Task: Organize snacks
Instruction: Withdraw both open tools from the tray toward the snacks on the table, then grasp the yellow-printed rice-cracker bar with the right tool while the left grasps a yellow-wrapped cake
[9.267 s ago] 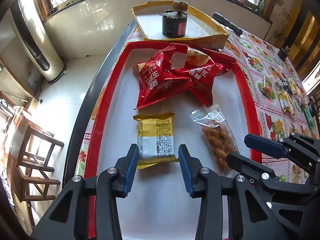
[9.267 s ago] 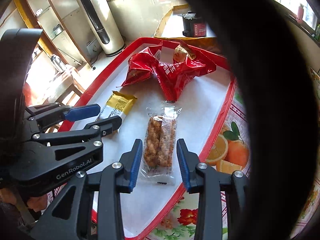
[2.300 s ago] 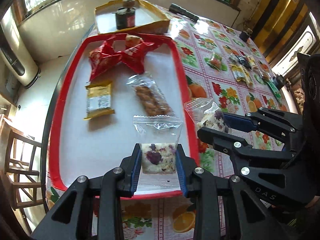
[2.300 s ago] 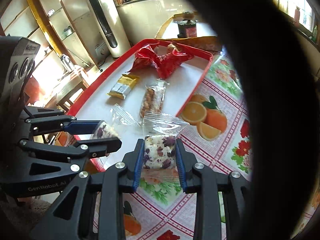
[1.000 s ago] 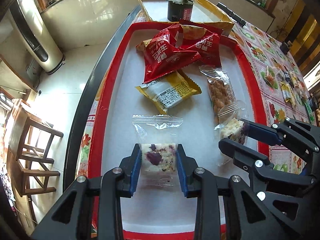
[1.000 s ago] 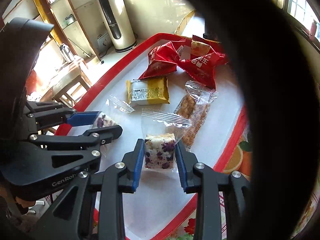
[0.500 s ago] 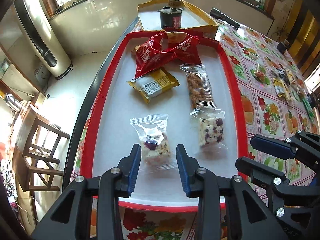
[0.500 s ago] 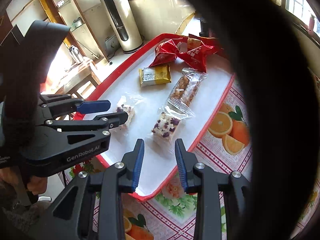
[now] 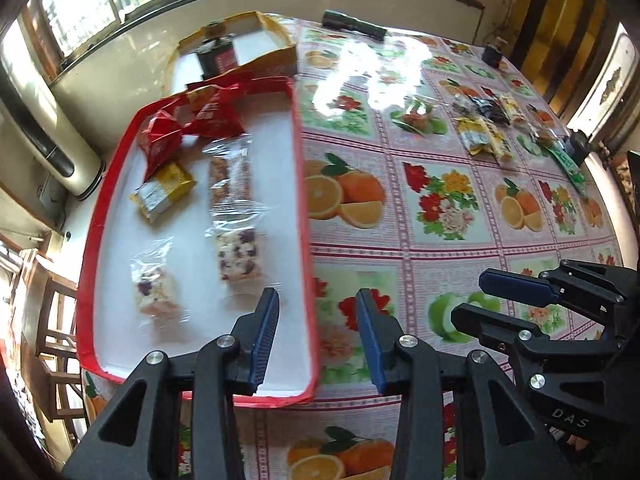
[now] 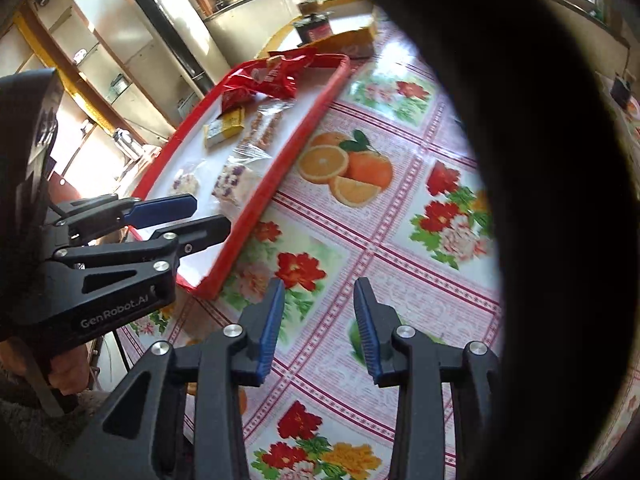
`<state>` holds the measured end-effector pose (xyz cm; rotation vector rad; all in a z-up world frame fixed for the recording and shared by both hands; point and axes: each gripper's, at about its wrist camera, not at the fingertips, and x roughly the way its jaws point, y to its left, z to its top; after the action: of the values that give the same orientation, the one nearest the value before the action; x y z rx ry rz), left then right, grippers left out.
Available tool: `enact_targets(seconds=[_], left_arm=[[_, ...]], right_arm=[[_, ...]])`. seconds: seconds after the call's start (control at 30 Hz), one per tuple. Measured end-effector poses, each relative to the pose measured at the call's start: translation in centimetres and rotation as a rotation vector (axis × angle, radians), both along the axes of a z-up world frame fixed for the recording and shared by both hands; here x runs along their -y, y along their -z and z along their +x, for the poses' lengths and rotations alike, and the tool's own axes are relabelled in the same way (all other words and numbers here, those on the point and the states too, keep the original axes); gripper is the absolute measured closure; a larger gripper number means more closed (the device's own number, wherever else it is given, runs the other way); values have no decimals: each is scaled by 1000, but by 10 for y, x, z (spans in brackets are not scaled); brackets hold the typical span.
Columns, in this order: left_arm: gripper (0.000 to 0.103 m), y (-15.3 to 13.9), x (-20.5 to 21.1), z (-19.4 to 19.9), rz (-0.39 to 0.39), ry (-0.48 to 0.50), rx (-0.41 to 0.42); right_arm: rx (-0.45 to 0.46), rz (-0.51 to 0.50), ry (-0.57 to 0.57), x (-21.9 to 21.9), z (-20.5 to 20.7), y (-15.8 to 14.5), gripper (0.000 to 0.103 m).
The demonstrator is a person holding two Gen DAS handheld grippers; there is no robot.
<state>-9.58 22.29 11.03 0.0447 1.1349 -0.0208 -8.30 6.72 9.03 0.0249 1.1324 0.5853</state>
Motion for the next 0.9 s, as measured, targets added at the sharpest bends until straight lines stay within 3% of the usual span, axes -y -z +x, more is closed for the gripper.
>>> enact_targets(seconds=[0.3,0.57,0.9], left_arm=[[63,28,66,36,-24,86,-99],[63,41,101,77,9,94,-132],[63,29,109,126,24,37,-103]], right_arm=[[-62,-32,207,99,9,26,65],[-21,-37,377,179,58,27,65],[23,-55,356,171,150,39,65]])
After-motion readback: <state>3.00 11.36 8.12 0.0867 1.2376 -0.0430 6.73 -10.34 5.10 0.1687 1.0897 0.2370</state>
